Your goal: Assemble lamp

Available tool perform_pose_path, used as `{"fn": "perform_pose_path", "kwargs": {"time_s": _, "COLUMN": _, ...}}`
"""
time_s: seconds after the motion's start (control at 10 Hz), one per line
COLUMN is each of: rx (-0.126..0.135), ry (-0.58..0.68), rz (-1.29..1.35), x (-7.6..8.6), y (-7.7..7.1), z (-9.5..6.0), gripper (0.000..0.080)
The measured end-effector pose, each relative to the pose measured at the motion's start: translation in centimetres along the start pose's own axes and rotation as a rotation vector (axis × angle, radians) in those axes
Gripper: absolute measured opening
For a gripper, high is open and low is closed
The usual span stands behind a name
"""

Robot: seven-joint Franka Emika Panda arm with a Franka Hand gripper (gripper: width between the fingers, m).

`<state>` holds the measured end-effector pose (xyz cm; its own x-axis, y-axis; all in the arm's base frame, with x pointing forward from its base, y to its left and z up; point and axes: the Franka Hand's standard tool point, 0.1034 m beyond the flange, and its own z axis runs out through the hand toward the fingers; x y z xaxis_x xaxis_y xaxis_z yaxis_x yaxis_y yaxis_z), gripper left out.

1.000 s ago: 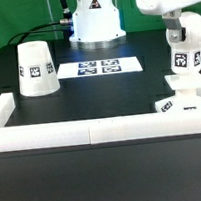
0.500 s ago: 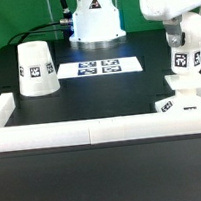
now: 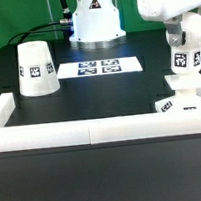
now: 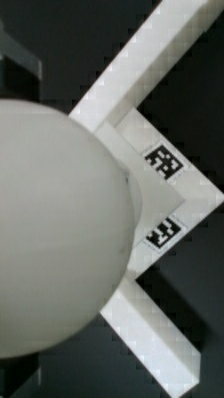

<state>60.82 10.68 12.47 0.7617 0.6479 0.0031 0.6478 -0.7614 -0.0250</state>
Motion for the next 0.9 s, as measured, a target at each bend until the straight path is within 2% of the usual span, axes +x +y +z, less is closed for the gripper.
{"fn": "perform_pose_path", "kwargs": {"time_s": 0.3, "rx": 0.009, "ry": 0.016, "rz": 0.336, "x": 0.22, "y": 0.07, "z": 0.03, "gripper": 0.0577}}
{"fn": "perform_pose_path", "kwargs": {"time_s": 0.9, "rx": 0.023, "ry": 0.017, "rz": 0.826, "x": 0.17, "y": 0.15, "z": 0.09, "gripper": 0.0579}}
